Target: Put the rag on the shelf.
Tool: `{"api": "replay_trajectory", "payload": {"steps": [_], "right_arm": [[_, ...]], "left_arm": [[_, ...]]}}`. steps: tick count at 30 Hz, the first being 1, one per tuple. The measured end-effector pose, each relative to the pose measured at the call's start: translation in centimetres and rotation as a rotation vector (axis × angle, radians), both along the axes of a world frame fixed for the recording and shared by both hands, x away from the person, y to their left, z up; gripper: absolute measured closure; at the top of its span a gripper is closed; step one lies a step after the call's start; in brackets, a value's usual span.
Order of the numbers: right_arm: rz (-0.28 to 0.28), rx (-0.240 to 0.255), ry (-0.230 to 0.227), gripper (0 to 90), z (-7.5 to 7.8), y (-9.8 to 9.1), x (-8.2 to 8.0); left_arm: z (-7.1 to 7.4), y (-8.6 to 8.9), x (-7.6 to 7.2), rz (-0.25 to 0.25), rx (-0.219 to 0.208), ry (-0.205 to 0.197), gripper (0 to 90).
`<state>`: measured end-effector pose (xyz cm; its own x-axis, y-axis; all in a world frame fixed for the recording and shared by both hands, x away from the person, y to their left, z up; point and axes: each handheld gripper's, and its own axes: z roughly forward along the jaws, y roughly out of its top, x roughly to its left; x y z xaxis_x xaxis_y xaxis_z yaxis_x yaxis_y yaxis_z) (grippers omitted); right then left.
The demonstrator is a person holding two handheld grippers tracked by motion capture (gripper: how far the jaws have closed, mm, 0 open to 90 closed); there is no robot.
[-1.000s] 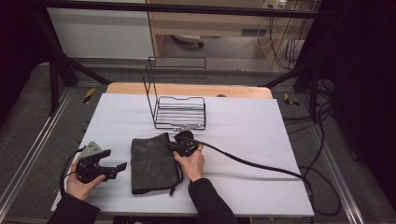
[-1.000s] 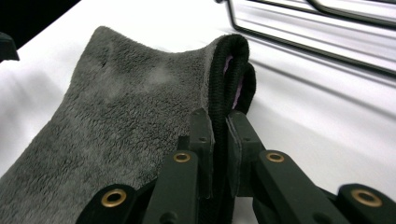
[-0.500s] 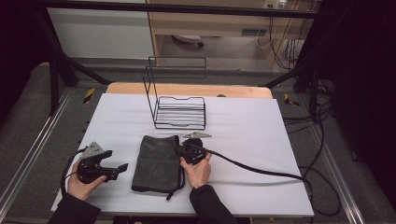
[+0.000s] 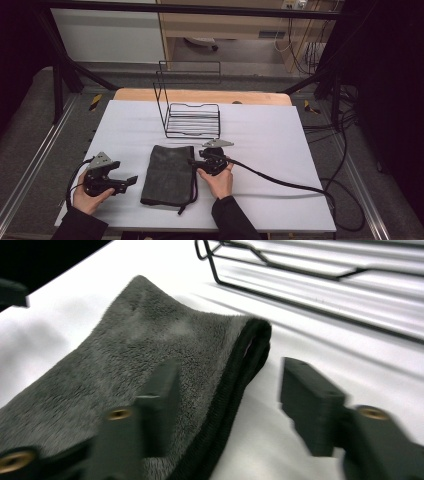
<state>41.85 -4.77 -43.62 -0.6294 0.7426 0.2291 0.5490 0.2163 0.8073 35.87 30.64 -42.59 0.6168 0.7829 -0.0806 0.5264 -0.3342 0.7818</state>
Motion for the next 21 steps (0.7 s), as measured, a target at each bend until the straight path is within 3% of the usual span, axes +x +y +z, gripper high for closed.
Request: {"api": "replay_trajectory", "payload": {"steps": [1, 9, 15, 21], "right_arm": [[0.029, -0.012, 0.000, 28.8, 0.4, -0.5, 0.0], [0.106, 0.006, -0.007, 8.8, 1.1, -2.7, -0.5], [0.120, 0.007, 0.005, 4.5, 0.9, -4.5, -1.1], [0.119, -0.005, 0.013, 3.7, 0.1, -6.0, -2.0]], "left_arm": [[0.1, -0.1, 0.1, -0.005, 0.000, 0.000, 6.6], [1.1, -1.2, 1.1, -0.009, -0.006, 0.013, 5.0], [2.1, -2.3, 2.6, 0.004, 0.017, 0.016, 6.1], [2.4, -3.6, 4.5, 0.036, 0.014, 0.023, 9.9]]}}
